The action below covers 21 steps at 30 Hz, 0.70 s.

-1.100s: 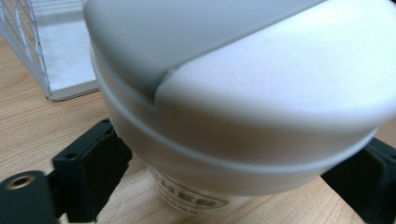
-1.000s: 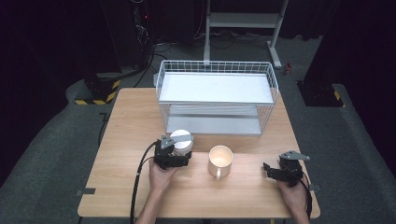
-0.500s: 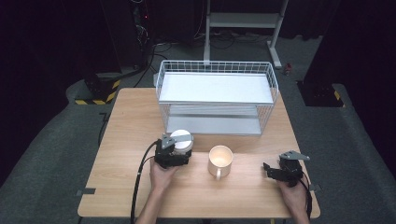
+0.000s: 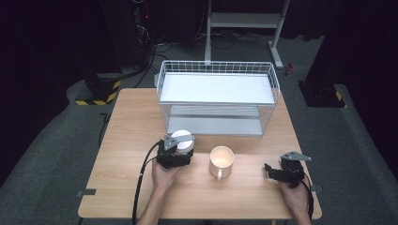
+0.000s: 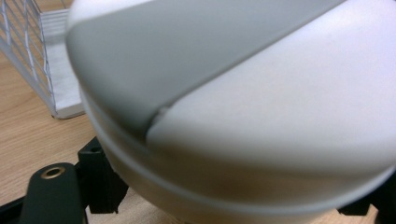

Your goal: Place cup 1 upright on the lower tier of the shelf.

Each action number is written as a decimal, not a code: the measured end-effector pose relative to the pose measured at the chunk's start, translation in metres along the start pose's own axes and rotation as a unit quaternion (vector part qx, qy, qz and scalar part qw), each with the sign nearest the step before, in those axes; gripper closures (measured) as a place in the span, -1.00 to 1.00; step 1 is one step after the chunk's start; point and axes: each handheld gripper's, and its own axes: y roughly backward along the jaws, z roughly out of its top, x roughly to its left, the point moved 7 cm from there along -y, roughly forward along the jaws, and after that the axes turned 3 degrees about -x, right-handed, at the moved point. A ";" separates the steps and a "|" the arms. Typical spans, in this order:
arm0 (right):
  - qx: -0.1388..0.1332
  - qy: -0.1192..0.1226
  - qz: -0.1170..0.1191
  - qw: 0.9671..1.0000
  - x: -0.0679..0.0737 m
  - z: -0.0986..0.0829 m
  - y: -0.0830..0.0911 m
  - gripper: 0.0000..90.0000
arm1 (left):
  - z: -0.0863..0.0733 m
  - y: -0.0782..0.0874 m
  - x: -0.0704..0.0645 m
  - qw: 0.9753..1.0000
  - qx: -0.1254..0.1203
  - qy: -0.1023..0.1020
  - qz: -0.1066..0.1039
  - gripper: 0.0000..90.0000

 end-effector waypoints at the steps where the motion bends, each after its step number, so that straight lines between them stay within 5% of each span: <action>1: 0.000 0.000 0.000 1.000 0.000 0.000 0.000 -0.51 | 0.000 0.000 0.000 1.000 0.000 -0.002 0.001 -0.60; 21: 0.000 0.000 0.000 1.000 0.000 0.000 0.000 -0.51 | 0.000 0.001 0.000 1.000 -0.002 -0.022 0.011 -0.57</action>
